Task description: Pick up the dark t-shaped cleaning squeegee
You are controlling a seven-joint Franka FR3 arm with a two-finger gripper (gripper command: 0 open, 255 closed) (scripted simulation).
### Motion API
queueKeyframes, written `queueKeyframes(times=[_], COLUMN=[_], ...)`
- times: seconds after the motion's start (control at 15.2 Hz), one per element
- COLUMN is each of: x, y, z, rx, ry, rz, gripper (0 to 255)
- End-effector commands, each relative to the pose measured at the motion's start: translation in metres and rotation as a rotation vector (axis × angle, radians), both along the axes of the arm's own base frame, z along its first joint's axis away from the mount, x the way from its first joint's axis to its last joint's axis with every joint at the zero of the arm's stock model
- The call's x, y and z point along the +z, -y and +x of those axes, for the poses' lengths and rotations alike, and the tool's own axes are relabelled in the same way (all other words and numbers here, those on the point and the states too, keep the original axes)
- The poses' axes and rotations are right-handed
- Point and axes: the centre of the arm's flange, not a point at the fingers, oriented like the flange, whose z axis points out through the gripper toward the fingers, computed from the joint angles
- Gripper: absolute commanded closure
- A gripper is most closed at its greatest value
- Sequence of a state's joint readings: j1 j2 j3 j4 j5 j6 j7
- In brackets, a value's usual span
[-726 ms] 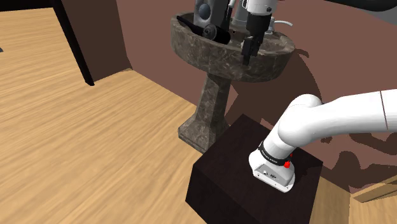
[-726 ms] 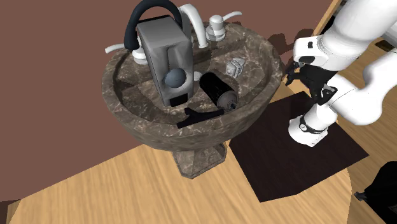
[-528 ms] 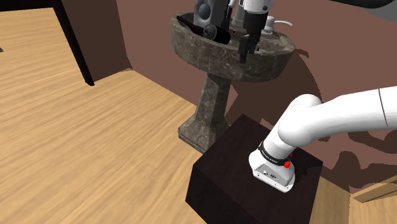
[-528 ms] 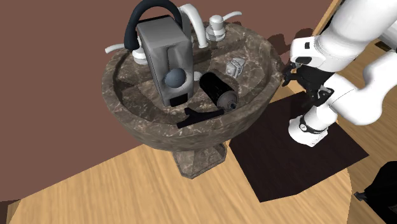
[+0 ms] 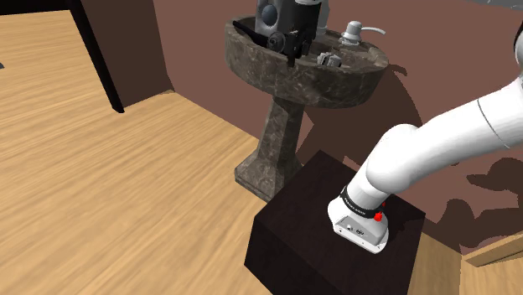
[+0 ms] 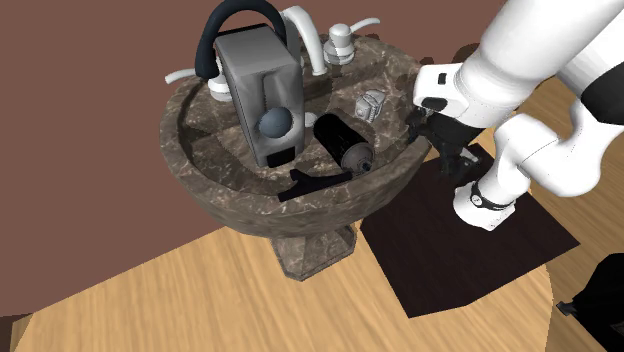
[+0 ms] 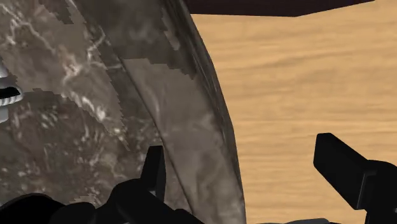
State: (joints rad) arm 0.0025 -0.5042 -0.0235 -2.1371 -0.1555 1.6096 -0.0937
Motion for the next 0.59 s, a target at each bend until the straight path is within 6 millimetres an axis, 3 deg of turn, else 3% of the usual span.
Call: queueKeyframes(times=[0.0,0.53], x=[0.003,0.023], y=[0.001,-0.003], z=[0.02,0.11], rx=[-0.001,-0.007], ry=[0.023,0.107], rz=[-0.014,-0.07], gripper=[0,0])
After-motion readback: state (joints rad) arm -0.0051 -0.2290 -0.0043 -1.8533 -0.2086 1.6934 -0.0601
